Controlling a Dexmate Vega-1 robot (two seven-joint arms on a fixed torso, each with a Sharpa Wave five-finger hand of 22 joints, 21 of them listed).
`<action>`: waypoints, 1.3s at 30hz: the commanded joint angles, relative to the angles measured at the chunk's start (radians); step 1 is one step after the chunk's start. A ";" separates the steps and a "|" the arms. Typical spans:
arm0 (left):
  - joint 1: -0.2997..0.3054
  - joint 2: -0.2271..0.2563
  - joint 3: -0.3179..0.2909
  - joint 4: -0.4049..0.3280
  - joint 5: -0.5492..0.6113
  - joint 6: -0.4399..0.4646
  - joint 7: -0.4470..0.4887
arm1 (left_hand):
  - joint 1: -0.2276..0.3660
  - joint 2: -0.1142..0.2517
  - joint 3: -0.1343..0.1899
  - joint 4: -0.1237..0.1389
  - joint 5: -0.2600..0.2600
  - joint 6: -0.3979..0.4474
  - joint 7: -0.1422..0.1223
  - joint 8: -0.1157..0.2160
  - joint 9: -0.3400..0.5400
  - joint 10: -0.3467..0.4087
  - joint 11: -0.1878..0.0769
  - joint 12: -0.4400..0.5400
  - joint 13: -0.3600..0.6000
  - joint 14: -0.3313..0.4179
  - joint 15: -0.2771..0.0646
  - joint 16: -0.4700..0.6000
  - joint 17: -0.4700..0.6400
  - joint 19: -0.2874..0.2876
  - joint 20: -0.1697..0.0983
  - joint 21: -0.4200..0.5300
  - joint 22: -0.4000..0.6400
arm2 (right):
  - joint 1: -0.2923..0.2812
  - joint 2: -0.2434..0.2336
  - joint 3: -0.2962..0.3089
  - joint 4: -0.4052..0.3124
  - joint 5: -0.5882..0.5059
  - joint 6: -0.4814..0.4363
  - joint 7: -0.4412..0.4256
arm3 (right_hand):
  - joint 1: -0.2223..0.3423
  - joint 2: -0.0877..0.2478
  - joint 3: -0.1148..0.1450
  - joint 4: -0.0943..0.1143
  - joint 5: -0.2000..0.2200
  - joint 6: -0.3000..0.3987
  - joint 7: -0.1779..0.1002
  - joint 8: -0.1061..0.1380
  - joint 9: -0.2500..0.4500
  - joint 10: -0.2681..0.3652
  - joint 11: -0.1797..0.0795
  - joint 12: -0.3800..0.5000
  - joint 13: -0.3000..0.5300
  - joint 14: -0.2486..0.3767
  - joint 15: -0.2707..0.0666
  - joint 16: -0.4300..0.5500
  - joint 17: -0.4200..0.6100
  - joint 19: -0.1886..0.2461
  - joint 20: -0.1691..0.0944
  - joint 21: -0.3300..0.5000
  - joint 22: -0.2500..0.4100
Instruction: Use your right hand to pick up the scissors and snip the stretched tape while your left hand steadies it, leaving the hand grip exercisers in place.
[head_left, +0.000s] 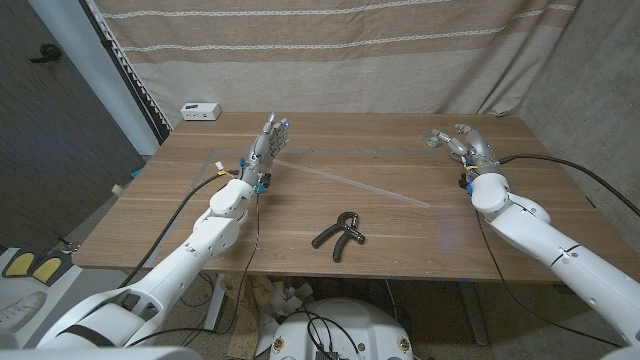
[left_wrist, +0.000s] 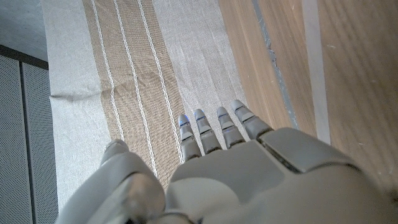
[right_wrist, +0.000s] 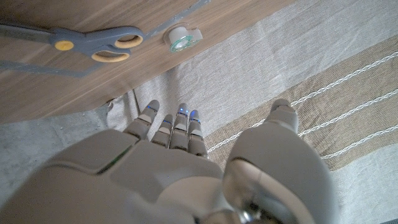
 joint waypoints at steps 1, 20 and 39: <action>0.002 0.002 -0.001 0.000 -0.003 0.004 0.002 | 0.012 -0.004 0.004 -0.005 0.009 -0.005 0.003 -0.001 0.003 0.001 0.002 -0.002 0.002 0.001 -0.114 0.000 0.005 0.004 -0.049 0.000 0.003 | 0.024 -0.030 -0.018 -0.013 -0.017 -0.079 0.025 | 0.007 0.002 -0.007 0.001 0.006 0.010 -0.001 0.000 0.003 0.011 -0.002 0.006 0.002 -0.002 -0.004 -0.001 0.002 -0.017 0.004 -0.007 0.004; -0.003 0.001 -0.003 0.003 -0.006 0.013 0.008 | 0.010 -0.003 0.003 -0.007 0.009 -0.006 0.002 -0.002 0.003 0.015 0.005 0.001 0.003 0.010 -0.115 0.002 0.005 0.004 -0.048 0.000 0.003 | 0.054 -0.040 -0.042 -0.022 -0.053 -0.180 0.013 | -0.003 0.002 -0.014 0.008 0.005 0.018 0.004 -0.001 0.004 0.026 0.001 0.009 0.002 -0.019 -0.009 -0.004 0.003 -0.043 -0.019 -0.013 0.005; -0.014 0.001 -0.003 0.007 -0.008 0.019 0.002 | 0.008 -0.003 0.002 -0.009 0.010 -0.005 0.003 -0.003 0.003 0.004 0.003 -0.005 0.003 0.009 -0.114 0.001 0.005 0.004 -0.048 0.000 0.003 | 0.050 -0.049 -0.029 0.003 -0.038 -0.203 -0.006 | -0.004 0.003 -0.019 0.011 0.005 0.050 0.000 0.006 0.004 0.059 -0.005 0.018 0.001 -0.011 -0.017 0.001 0.002 -0.035 -0.040 -0.005 0.005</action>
